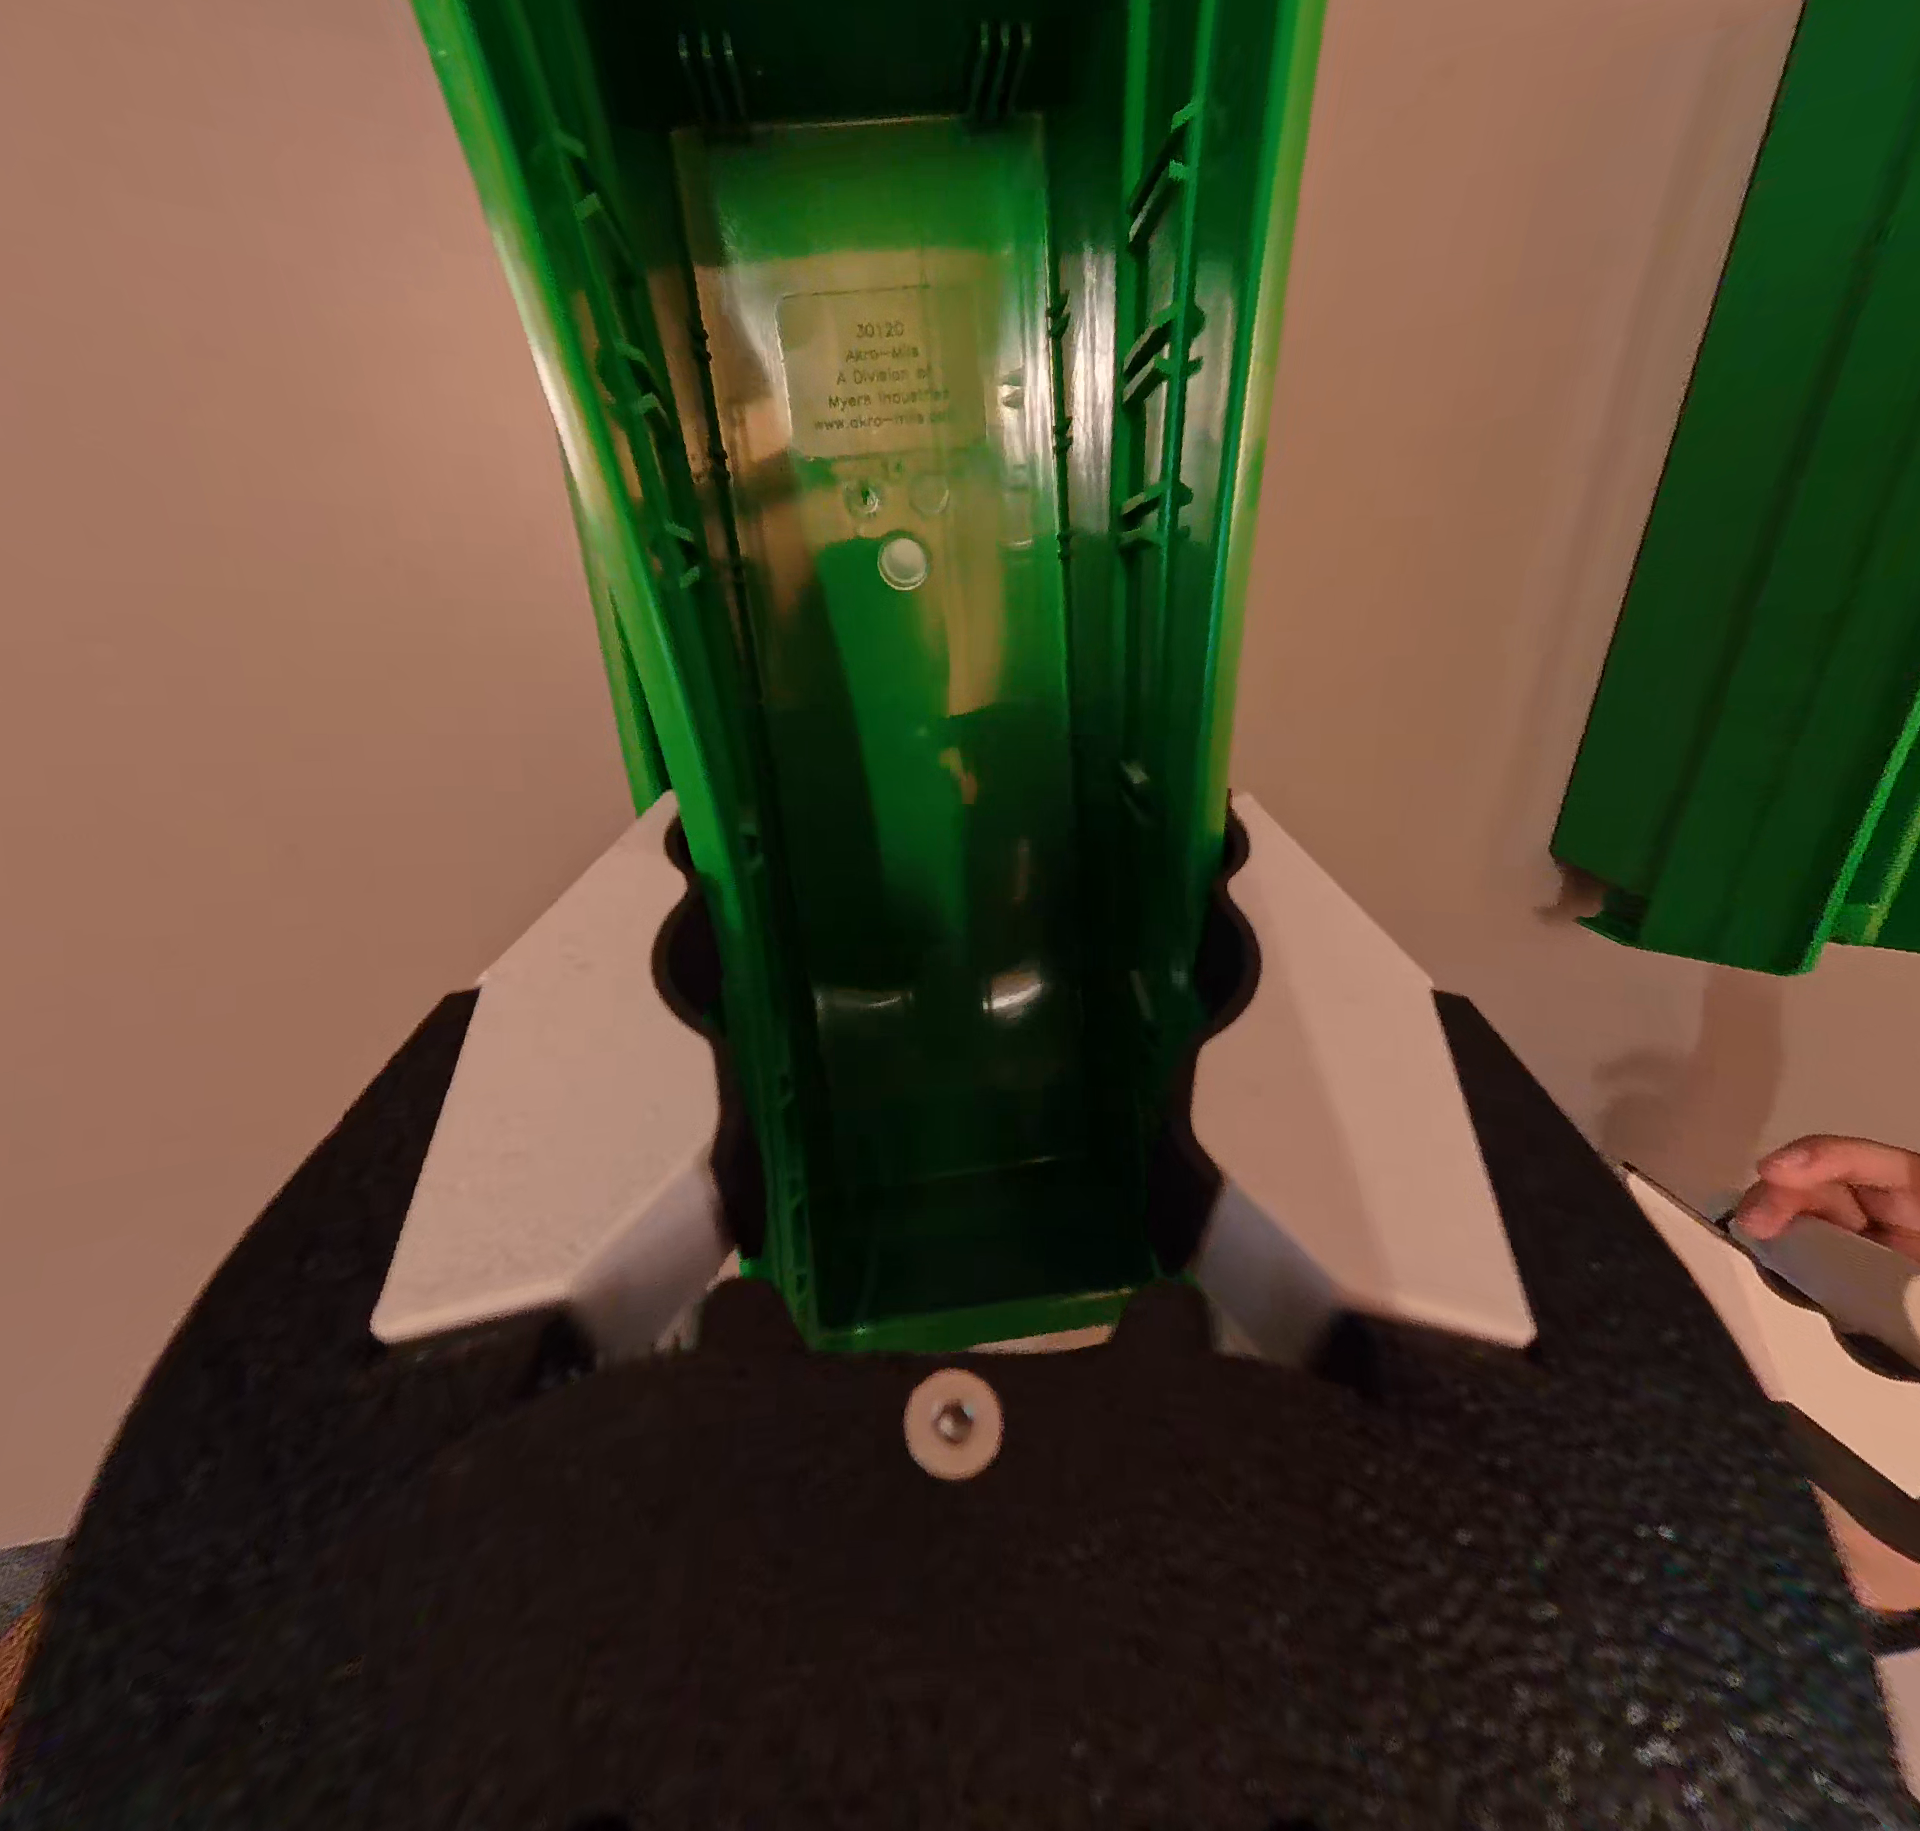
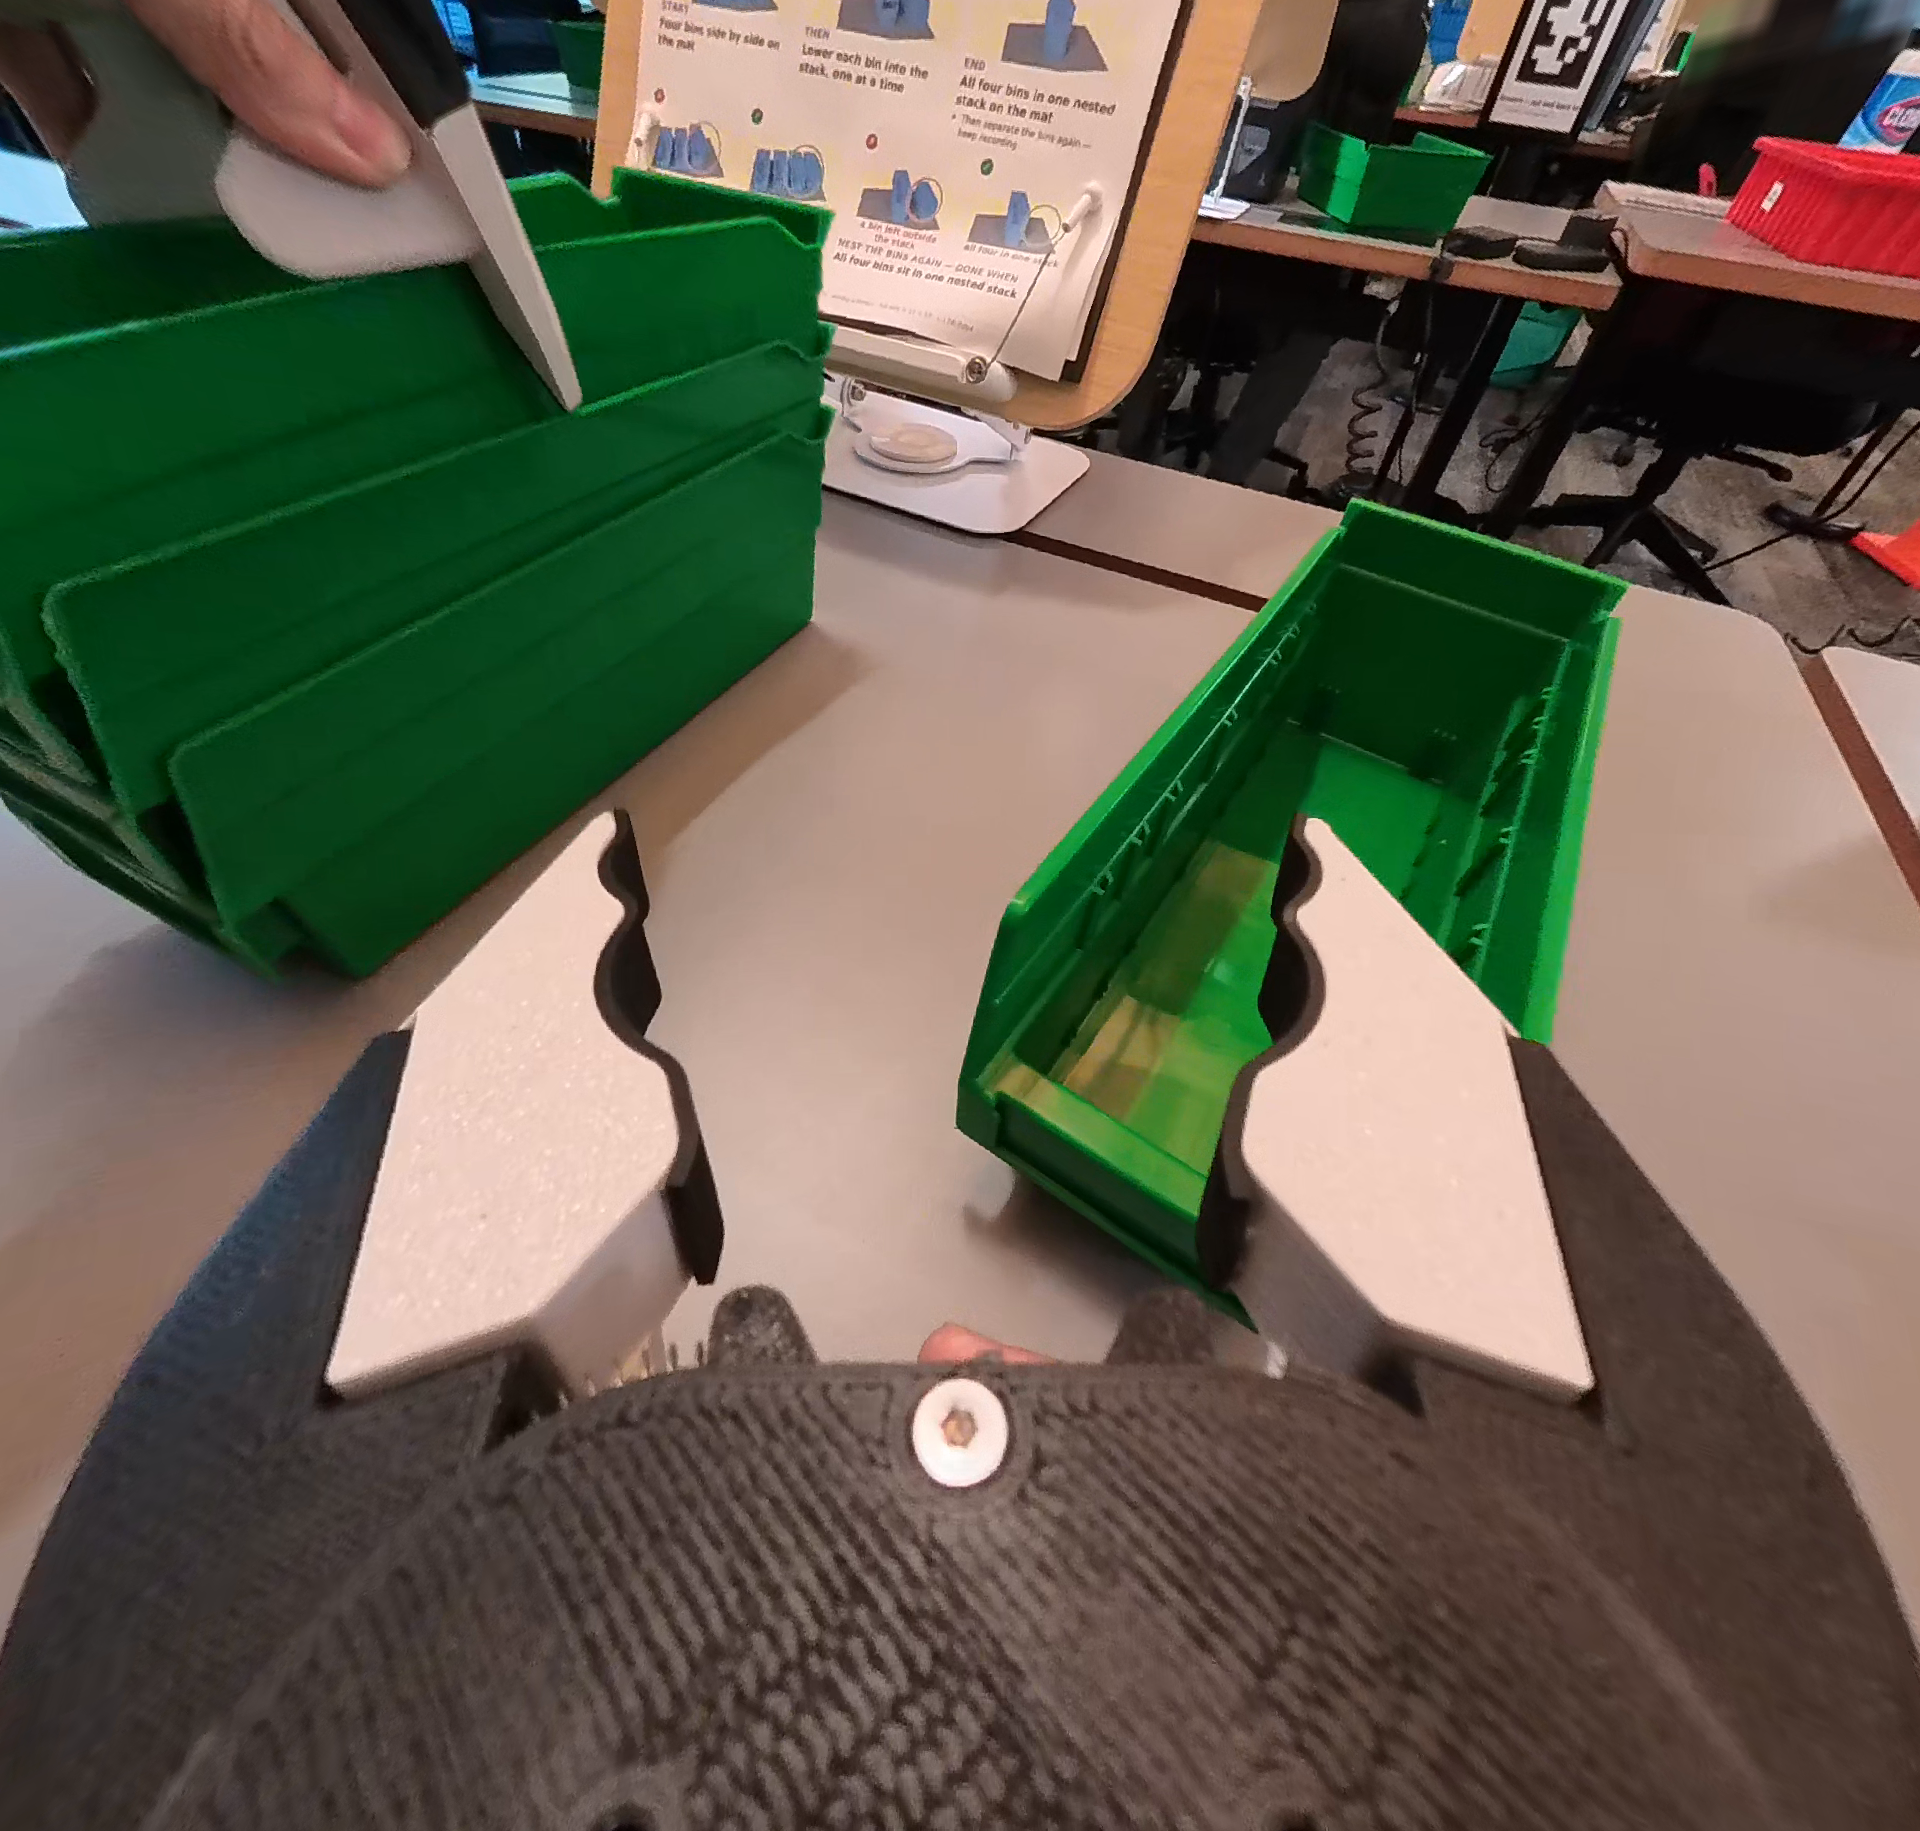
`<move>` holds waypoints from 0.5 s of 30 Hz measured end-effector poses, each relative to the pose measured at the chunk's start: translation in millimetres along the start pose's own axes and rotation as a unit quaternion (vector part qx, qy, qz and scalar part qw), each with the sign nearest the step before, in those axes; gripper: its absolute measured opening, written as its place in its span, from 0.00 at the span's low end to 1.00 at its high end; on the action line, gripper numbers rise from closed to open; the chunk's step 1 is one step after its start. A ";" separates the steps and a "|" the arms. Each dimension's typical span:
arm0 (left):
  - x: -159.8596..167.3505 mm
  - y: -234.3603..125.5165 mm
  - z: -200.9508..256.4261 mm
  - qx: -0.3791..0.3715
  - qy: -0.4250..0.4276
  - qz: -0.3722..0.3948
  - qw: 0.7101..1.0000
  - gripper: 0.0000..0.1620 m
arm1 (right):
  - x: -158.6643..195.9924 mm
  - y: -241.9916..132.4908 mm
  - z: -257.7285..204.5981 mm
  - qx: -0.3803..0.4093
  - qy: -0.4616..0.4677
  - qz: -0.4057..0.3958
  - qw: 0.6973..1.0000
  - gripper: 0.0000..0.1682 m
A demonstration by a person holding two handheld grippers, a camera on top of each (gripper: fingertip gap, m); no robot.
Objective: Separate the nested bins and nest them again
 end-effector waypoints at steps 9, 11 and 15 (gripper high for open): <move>0.0 -3.3 6.3 0.017 0.018 0.027 0.999 0.68 | 3.9 1.6 0.7 -0.001 0.002 -0.009 1.000 0.71; -0.7 -11.9 6.8 0.074 0.021 0.058 0.995 0.65 | 1.1 -1.7 0.7 0.002 0.000 -0.003 1.000 0.71; -3.2 -40.4 -10.5 0.067 0.053 0.193 0.977 0.64 | -4.5 -7.4 0.9 0.006 -0.002 0.010 1.000 0.71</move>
Point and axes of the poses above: each gripper's, where its closed fingertips meet, y out along the fingers, x out of its underside, z = x × y across the jaws, the point moved 9 cm from there along -y, back along the fingers, and after that the axes turned 13 degrees about -x, right-handed, at the moved point
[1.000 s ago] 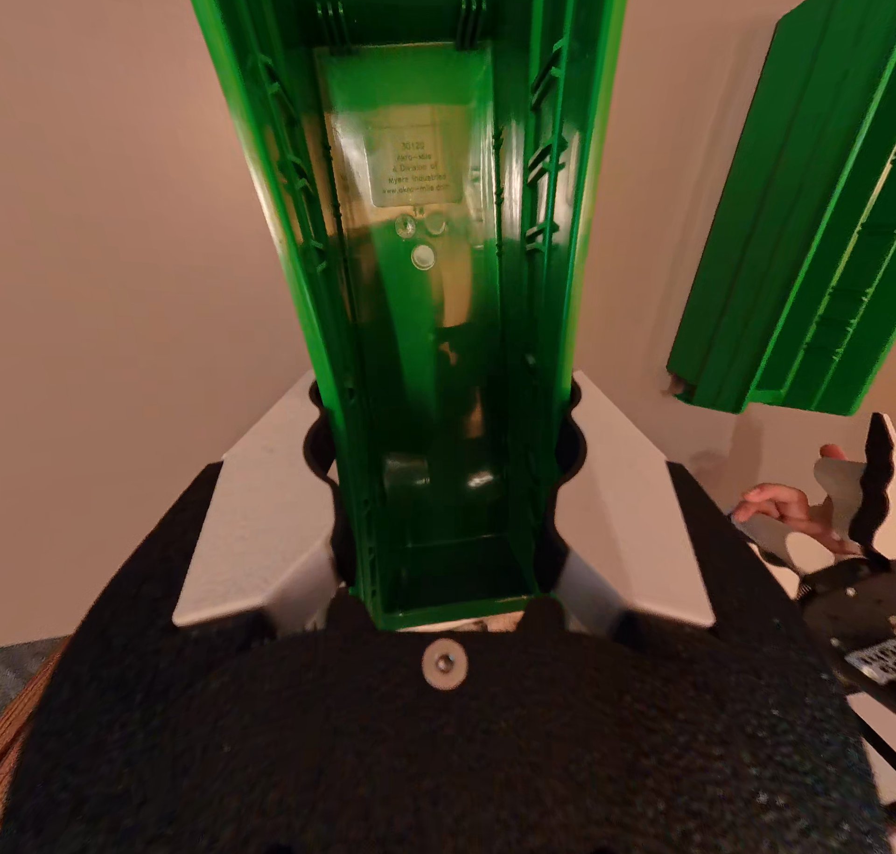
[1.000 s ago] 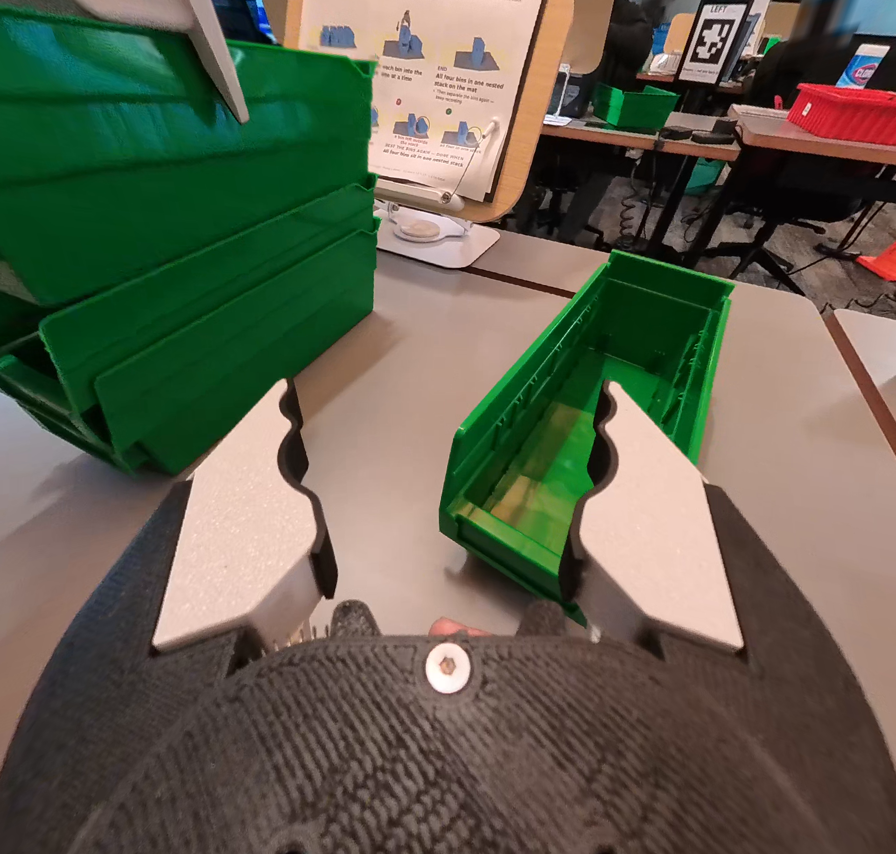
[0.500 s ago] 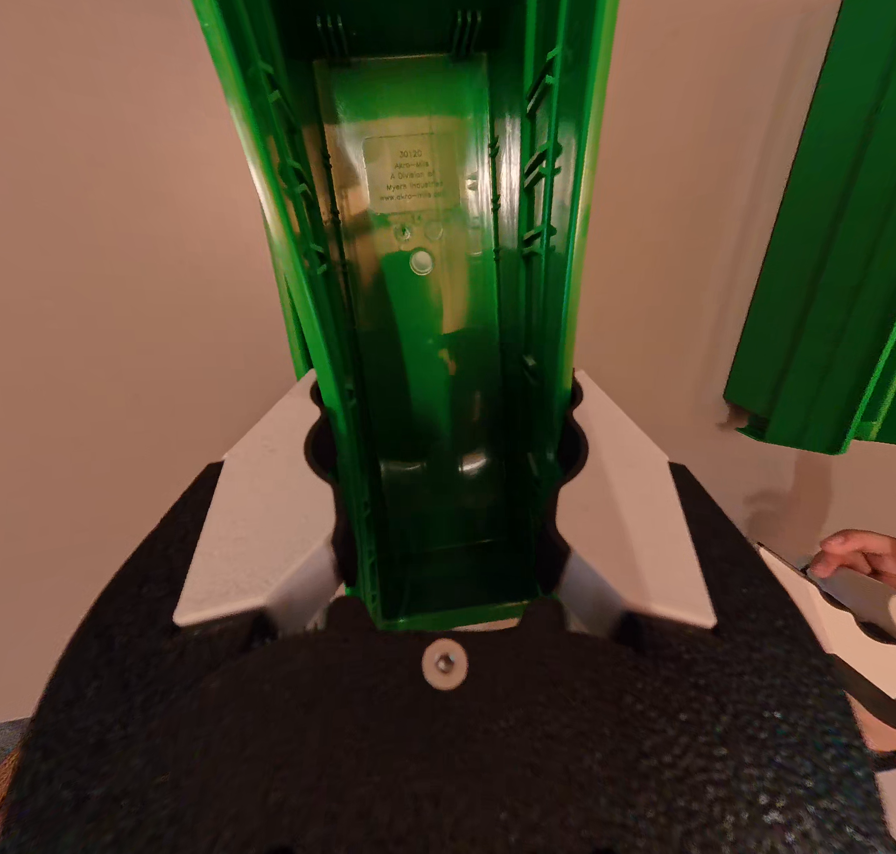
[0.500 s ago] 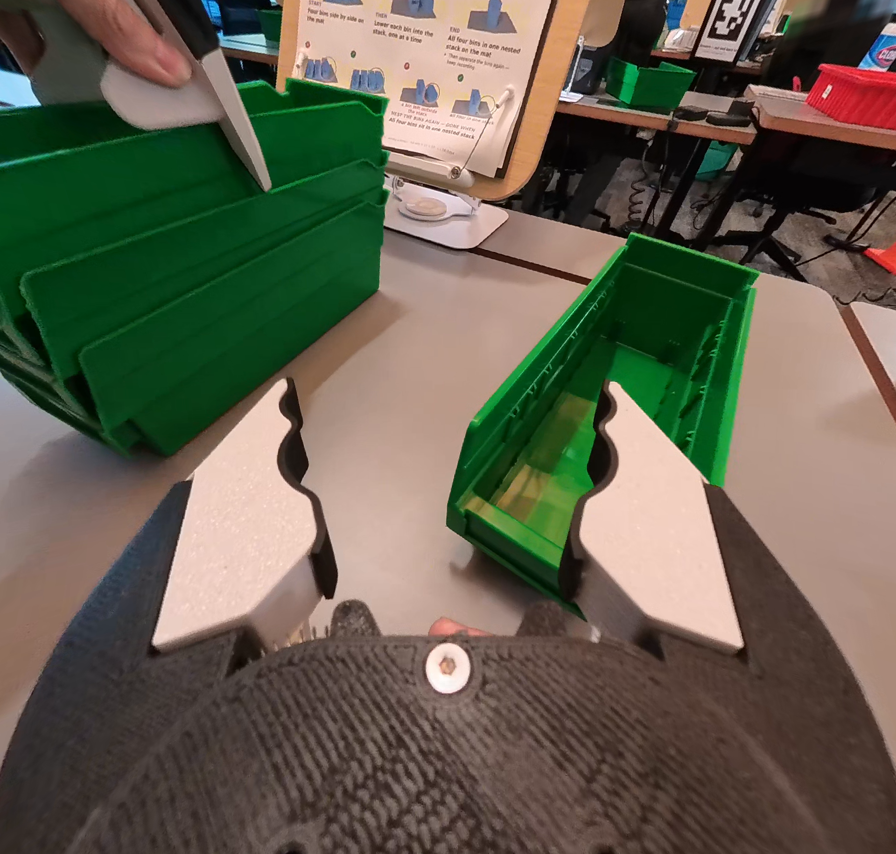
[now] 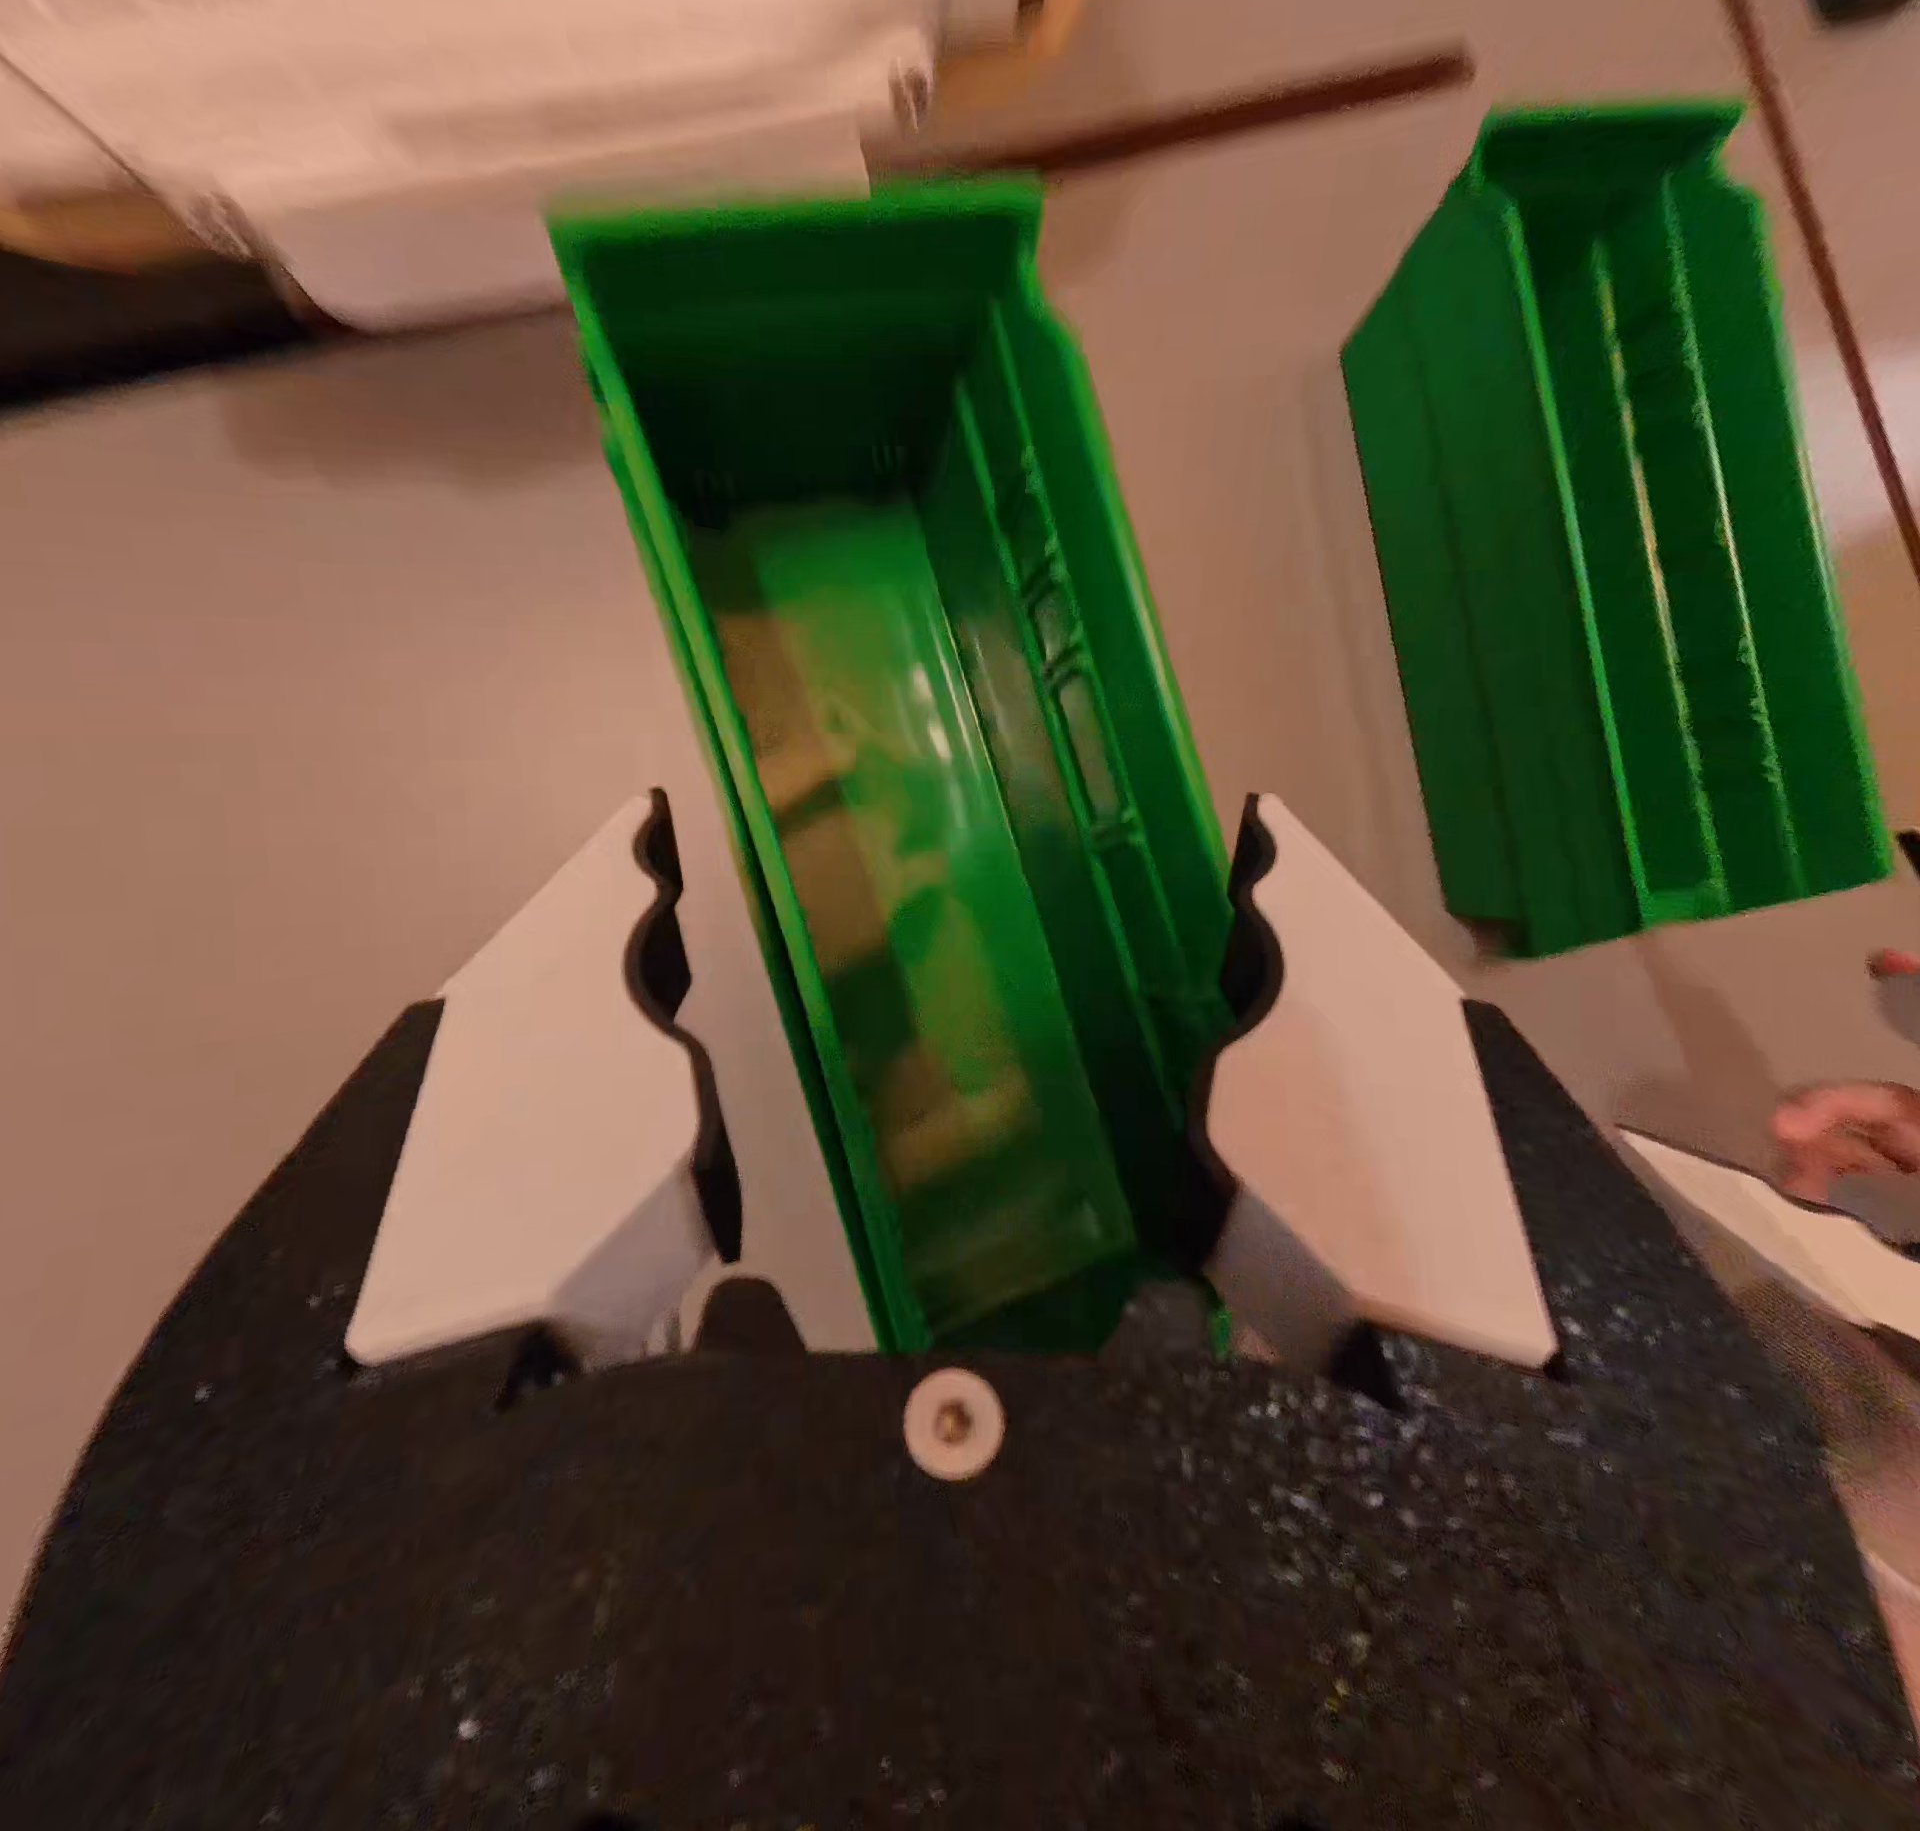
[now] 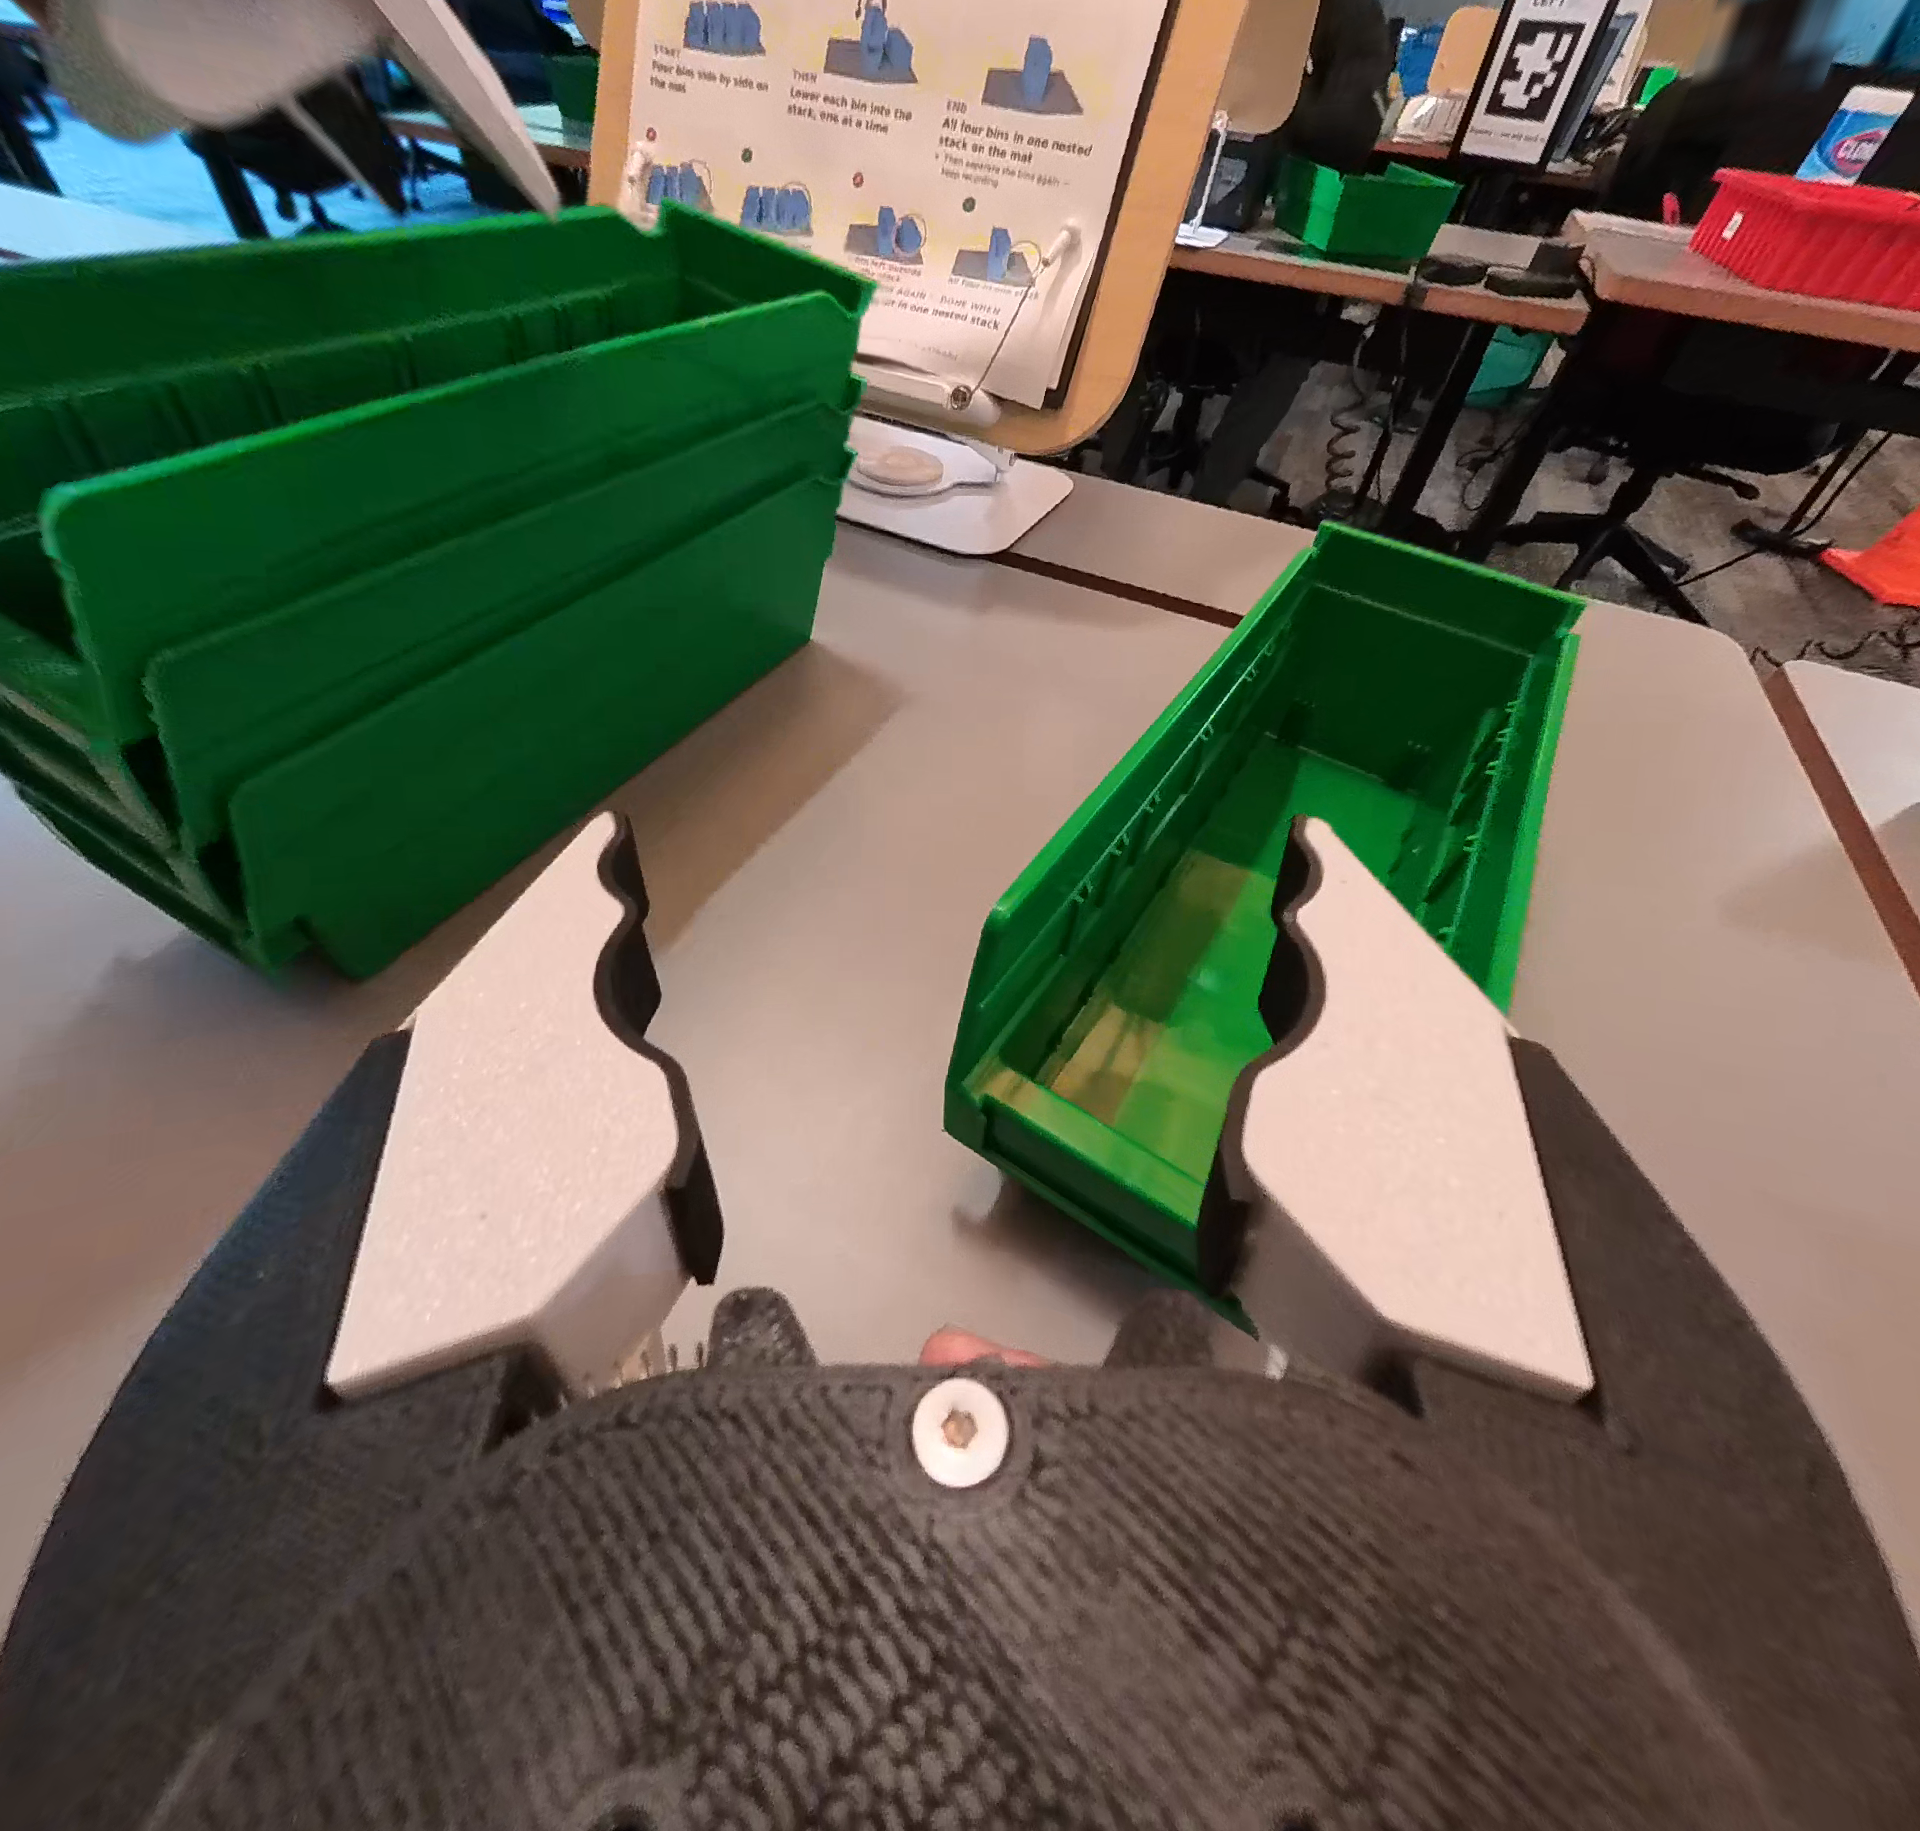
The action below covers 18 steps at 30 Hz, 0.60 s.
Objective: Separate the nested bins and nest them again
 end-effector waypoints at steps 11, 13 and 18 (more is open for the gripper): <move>34.0 -40.4 -103.2 -0.092 0.041 0.354 0.930 0.66 | -7.1 -20.5 13.0 0.038 -0.002 0.015 0.999 0.72; 55.5 -22.9 -122.5 -0.078 0.024 0.362 0.929 0.66 | -6.9 -26.2 19.6 0.053 0.002 0.020 0.998 0.72; 111.1 29.3 -150.5 -0.041 -0.010 0.363 0.931 0.65 | -2.1 -35.3 34.4 0.087 0.020 0.020 0.996 0.73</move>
Point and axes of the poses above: each gripper's, where its closed fingertips meet, y out along the fingers, x out of its underside, z = x × y across the jaws, the point moved 9 cm from there along -y, back along the fingers, and after that the axes turned 13 degrees about -x, right-handed, at the moved point
